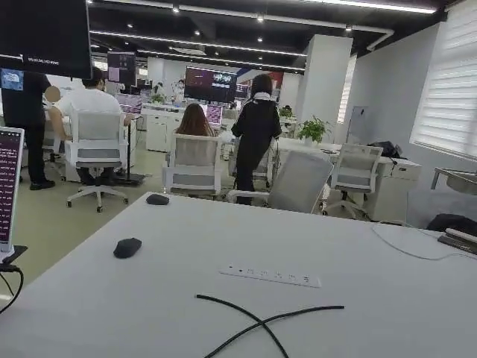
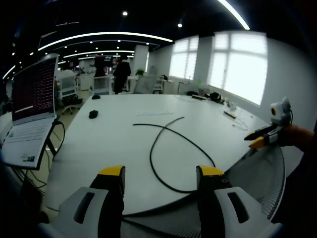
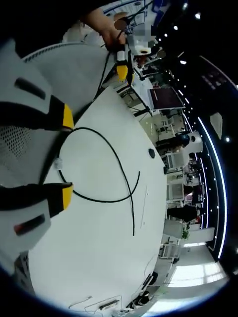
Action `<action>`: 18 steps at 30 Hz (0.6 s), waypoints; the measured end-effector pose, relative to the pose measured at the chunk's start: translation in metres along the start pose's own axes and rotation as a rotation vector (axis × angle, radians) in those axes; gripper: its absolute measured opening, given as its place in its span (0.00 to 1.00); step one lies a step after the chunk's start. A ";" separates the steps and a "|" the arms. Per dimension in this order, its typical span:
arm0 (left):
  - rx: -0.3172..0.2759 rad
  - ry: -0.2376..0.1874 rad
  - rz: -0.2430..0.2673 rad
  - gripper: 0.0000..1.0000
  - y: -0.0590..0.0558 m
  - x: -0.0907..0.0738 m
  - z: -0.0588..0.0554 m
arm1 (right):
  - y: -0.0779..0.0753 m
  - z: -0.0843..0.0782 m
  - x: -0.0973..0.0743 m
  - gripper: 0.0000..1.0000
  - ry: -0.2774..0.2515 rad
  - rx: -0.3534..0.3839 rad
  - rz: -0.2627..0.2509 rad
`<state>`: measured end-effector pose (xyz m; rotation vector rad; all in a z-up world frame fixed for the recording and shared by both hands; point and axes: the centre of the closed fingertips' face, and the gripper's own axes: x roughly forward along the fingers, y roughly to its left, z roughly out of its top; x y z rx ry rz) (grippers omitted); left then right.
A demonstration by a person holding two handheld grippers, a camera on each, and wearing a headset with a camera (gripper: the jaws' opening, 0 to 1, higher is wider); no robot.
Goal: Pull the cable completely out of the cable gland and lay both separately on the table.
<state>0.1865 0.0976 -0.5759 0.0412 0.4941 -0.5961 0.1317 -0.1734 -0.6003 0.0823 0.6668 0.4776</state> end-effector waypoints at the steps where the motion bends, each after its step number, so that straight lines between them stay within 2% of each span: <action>1: 0.007 0.004 0.000 0.60 0.000 0.000 -0.001 | 0.000 -0.001 0.001 0.45 0.000 0.006 0.001; 6: 0.069 0.025 0.003 0.60 0.001 0.004 -0.009 | 0.000 -0.002 0.002 0.45 0.007 0.014 0.001; 10: 0.019 0.007 -0.013 0.62 0.002 0.007 -0.009 | 0.000 -0.004 0.002 0.45 0.013 0.037 0.001; 14: 0.016 -0.013 -0.021 0.62 0.000 0.007 -0.007 | -0.001 -0.006 0.003 0.45 0.019 0.067 0.000; 18: 0.013 -0.008 -0.015 0.63 0.001 0.008 -0.008 | -0.002 -0.008 0.002 0.45 0.023 0.109 0.000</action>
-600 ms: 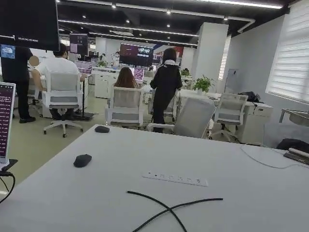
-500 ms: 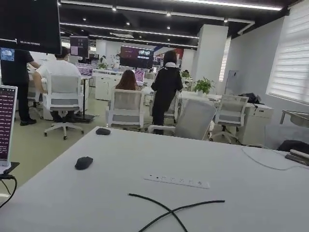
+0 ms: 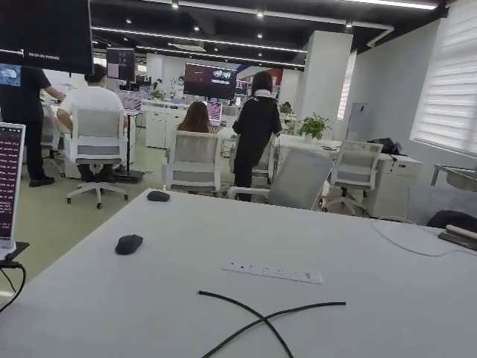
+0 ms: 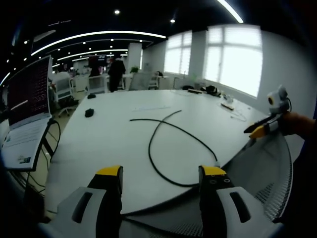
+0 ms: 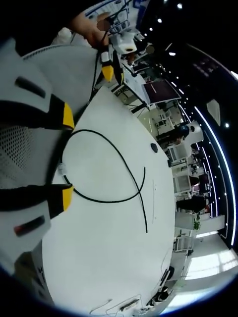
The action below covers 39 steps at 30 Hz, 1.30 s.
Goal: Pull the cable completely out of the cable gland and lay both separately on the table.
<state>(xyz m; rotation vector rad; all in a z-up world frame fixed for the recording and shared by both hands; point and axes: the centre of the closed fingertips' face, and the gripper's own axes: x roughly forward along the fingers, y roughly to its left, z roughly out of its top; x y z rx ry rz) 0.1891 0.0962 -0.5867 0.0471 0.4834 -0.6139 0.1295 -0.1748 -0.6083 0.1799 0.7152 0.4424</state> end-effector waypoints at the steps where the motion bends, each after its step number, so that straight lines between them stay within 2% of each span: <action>1: 0.001 0.008 0.003 0.62 0.000 0.001 -0.001 | 0.000 -0.001 0.000 0.45 0.002 0.007 0.000; 3: 0.010 0.017 0.019 0.61 0.002 0.001 -0.002 | 0.000 -0.001 0.000 0.45 0.003 0.011 0.000; 9: -0.006 -0.027 0.015 0.60 0.003 0.000 0.002 | 0.001 -0.002 0.000 0.46 0.008 0.024 0.007; 13: -0.014 -0.041 0.012 0.60 0.003 -0.001 0.003 | 0.001 -0.002 0.000 0.45 0.009 0.034 0.007; 29: -0.003 -0.009 0.009 0.58 0.001 0.000 0.000 | 0.002 -0.004 0.000 0.45 0.013 0.071 0.013; 34: 0.005 0.009 -0.003 0.51 -0.002 0.001 -0.002 | 0.002 -0.004 0.000 0.46 0.021 0.067 0.016; 39: 0.010 0.012 -0.001 0.50 -0.002 0.001 -0.002 | 0.003 -0.005 0.001 0.47 0.028 0.057 0.026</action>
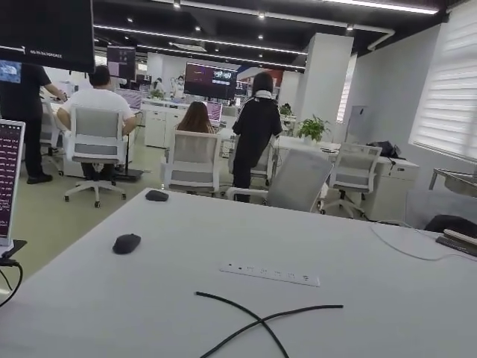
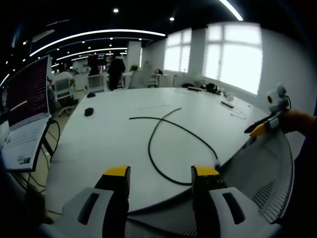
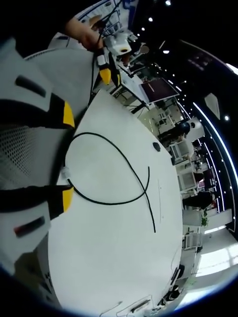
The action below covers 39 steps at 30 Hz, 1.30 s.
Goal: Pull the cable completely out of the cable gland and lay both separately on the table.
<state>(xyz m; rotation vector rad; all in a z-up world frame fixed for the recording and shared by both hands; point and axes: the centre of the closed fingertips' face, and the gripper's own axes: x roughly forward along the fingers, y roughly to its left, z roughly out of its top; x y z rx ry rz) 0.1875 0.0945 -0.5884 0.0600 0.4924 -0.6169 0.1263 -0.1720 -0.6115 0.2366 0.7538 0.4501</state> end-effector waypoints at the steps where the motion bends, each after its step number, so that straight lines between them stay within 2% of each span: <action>1: 0.001 0.000 0.000 0.50 0.000 0.000 0.000 | 0.001 0.000 0.001 0.48 0.009 -0.018 0.009; 4: 0.008 0.006 0.002 0.50 0.000 0.000 0.000 | 0.006 -0.003 0.004 0.49 0.051 -0.092 0.048; 6: 0.018 0.012 0.004 0.49 0.000 0.001 -0.001 | 0.013 -0.005 0.007 0.47 0.088 -0.146 0.097; 8: 0.031 0.015 0.009 0.49 0.000 0.001 -0.001 | 0.023 -0.010 0.009 0.43 0.141 -0.190 0.166; 9: 0.042 0.017 0.018 0.48 0.000 0.000 0.000 | 0.028 -0.015 0.009 0.40 0.188 -0.209 0.207; 10: 0.046 0.017 0.030 0.48 0.002 0.000 0.000 | 0.029 -0.017 0.009 0.39 0.216 -0.230 0.225; 11: 0.048 0.016 0.044 0.48 0.003 -0.001 0.000 | 0.029 -0.019 0.010 0.39 0.238 -0.269 0.233; 13: 0.060 0.011 0.037 0.46 0.002 -0.001 0.002 | 0.027 -0.024 0.011 0.38 0.299 -0.402 0.255; 14: 0.065 0.013 0.035 0.46 0.001 -0.001 0.002 | 0.024 -0.029 0.010 0.35 0.353 -0.474 0.264; 16: 0.071 0.016 0.039 0.46 0.001 -0.002 0.002 | 0.021 -0.029 0.013 0.28 0.378 -0.547 0.283; 17: 0.073 0.016 0.042 0.44 0.001 -0.003 0.003 | 0.018 -0.029 0.015 0.27 0.390 -0.558 0.289; 19: 0.073 0.002 0.047 0.41 0.001 -0.006 0.006 | 0.011 -0.020 0.026 0.27 0.375 -0.559 0.283; 21: 0.076 0.000 0.051 0.41 0.000 -0.006 0.008 | 0.000 -0.025 0.035 0.26 0.447 -0.629 0.294; 22: 0.097 0.022 0.054 0.39 0.000 -0.008 0.006 | -0.009 -0.029 0.041 0.26 0.492 -0.707 0.299; 23: 0.109 0.031 0.060 0.35 0.001 -0.009 0.006 | -0.014 -0.031 0.048 0.26 0.508 -0.757 0.300; 25: 0.146 0.050 0.076 0.30 0.003 -0.011 0.004 | -0.019 -0.038 0.062 0.27 0.545 -0.758 0.323; 26: 0.152 0.060 0.082 0.28 0.003 -0.013 0.002 | -0.021 -0.041 0.068 0.26 0.566 -0.783 0.334; 28: 0.146 0.067 0.093 0.28 0.004 -0.016 0.002 | -0.028 -0.047 0.083 0.25 0.597 -0.884 0.360; 29: 0.147 0.066 0.098 0.29 0.004 -0.019 0.003 | -0.034 -0.053 0.090 0.25 0.629 -0.924 0.355; 32: 0.128 0.060 0.098 0.29 0.001 -0.022 0.004 | -0.044 -0.060 0.107 0.26 0.664 -1.026 0.371; 34: 0.106 0.051 0.093 0.29 -0.001 -0.023 0.005 | -0.043 -0.064 0.113 0.26 0.672 -1.067 0.407; 36: 0.094 0.054 0.092 0.29 -0.003 -0.024 0.005 | -0.049 -0.069 0.120 0.25 0.713 -1.167 0.421; 38: 0.075 0.058 0.087 0.30 -0.005 -0.025 0.005 | -0.051 -0.072 0.123 0.25 0.738 -1.227 0.431; 39: 0.050 0.060 0.077 0.31 -0.007 -0.025 0.005 | -0.049 -0.075 0.125 0.25 0.745 -1.271 0.455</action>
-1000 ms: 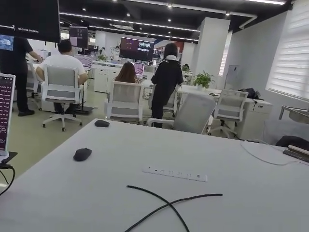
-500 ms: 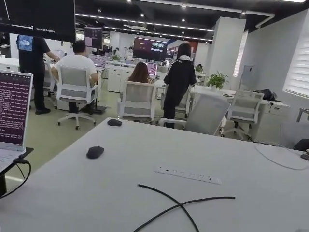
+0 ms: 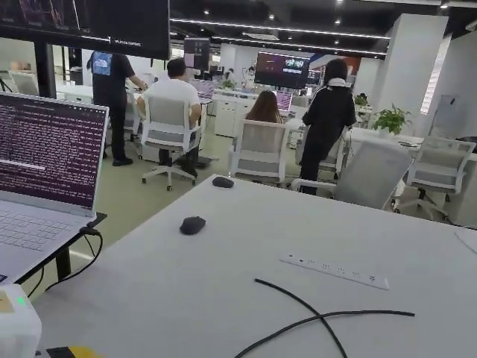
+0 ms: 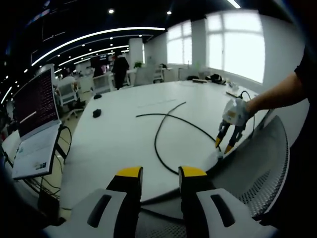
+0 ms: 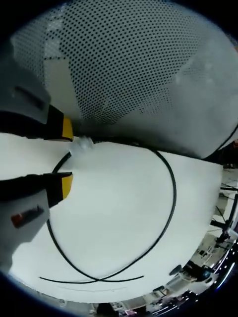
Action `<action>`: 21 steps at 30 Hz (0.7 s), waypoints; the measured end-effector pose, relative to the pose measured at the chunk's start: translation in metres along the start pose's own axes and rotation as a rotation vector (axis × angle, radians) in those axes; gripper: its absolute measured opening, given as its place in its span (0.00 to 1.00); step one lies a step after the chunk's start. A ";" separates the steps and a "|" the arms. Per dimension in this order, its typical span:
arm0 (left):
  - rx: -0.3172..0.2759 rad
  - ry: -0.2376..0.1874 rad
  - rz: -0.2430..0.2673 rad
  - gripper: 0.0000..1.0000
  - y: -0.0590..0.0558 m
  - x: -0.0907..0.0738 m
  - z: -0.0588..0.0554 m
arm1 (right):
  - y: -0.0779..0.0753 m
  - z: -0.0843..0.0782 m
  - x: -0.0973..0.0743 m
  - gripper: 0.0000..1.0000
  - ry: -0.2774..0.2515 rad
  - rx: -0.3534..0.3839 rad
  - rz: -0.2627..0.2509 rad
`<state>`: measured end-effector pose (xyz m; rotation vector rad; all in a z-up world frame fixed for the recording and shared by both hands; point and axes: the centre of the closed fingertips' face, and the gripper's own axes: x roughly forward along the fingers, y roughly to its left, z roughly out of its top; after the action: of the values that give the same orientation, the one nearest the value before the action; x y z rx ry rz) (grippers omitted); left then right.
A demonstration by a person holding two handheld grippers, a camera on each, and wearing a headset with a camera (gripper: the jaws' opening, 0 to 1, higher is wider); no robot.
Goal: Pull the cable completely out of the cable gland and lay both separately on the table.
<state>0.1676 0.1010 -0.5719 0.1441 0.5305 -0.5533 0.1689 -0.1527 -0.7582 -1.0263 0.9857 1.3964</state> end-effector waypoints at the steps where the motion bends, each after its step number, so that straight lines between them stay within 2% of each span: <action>1: 0.000 -0.004 -0.004 0.31 -0.001 -0.001 0.001 | 0.001 0.001 0.002 0.24 0.007 -0.026 0.008; 3: -0.003 -0.010 -0.003 0.31 -0.003 -0.003 0.001 | 0.005 0.002 0.007 0.22 0.024 -0.073 0.020; 6: -0.012 -0.011 0.002 0.32 -0.004 -0.005 0.002 | 0.004 0.002 0.013 0.24 0.045 -0.114 0.000; 11: 0.009 -0.007 0.009 0.34 -0.004 -0.009 0.002 | 0.004 0.003 0.011 0.22 0.049 -0.131 0.020; 13: 0.011 -0.009 0.000 0.32 -0.005 -0.009 0.002 | 0.005 0.003 0.011 0.23 0.050 -0.131 0.023; 14: 0.007 -0.014 -0.023 0.30 -0.009 -0.009 0.002 | 0.004 0.004 0.012 0.23 0.050 -0.130 0.023; 18: -0.020 -0.020 -0.054 0.18 -0.013 -0.009 0.002 | 0.003 0.004 0.012 0.23 0.054 -0.127 0.025; 21: -0.009 -0.019 -0.051 0.17 -0.013 -0.009 0.002 | 0.003 0.004 0.012 0.23 0.056 -0.134 0.022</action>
<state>0.1548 0.0935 -0.5652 0.1173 0.5193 -0.6010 0.1650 -0.1456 -0.7686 -1.1615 0.9566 1.4744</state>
